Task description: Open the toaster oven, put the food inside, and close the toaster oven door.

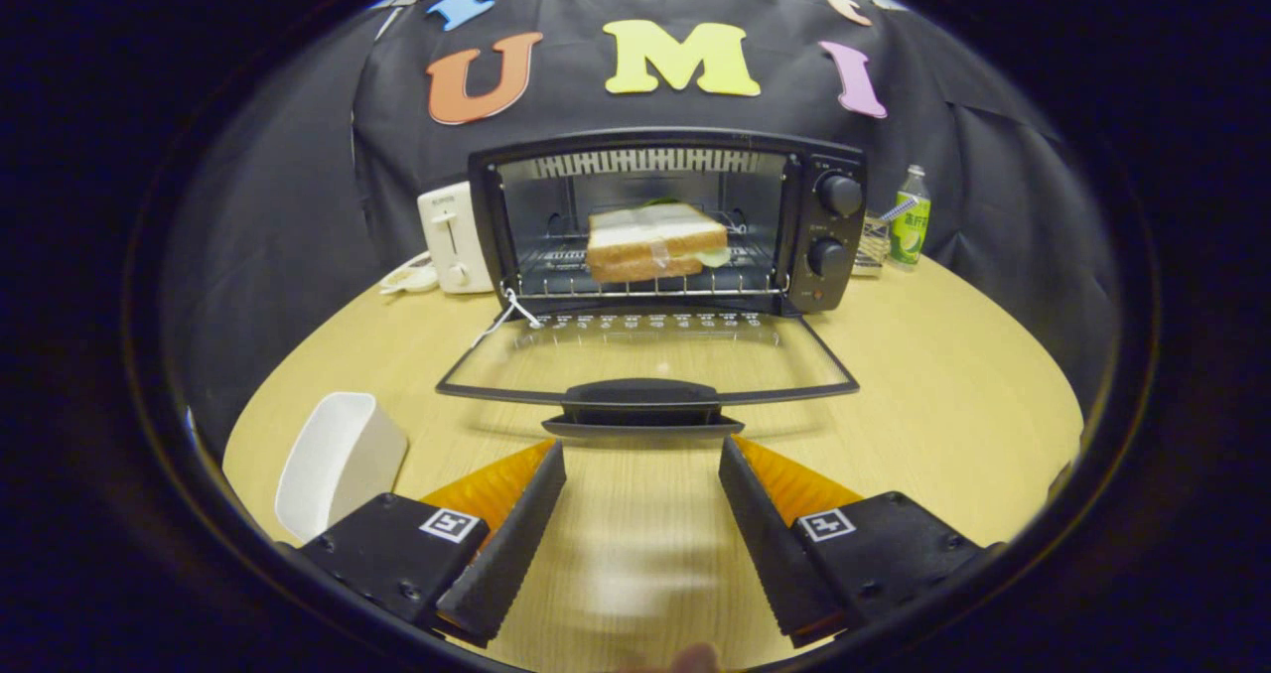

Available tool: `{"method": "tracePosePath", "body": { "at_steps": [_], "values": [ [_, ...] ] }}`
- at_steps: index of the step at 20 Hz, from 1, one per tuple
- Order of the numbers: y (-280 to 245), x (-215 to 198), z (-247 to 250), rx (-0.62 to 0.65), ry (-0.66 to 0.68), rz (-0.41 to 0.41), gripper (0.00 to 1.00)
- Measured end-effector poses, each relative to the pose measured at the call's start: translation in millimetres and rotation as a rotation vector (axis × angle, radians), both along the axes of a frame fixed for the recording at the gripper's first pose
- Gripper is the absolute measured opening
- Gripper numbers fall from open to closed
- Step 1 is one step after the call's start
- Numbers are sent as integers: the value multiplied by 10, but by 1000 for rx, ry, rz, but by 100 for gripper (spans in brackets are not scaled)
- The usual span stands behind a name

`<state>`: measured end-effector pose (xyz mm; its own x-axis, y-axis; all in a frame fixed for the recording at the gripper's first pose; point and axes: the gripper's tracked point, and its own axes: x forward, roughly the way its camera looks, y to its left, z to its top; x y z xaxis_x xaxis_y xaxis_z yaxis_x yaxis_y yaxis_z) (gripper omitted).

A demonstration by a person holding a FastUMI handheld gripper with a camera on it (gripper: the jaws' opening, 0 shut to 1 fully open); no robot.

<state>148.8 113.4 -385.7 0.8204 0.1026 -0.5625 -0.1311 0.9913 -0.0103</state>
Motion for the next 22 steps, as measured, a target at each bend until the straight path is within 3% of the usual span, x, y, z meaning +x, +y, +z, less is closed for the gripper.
{"method": "tracePosePath", "body": {
  "at_steps": [13, 22],
  "values": [
    [44, 169, -127, -41, 37, -75, 100],
    [100, 410, 703, -49, -212, -35, 100]
  ]
}}
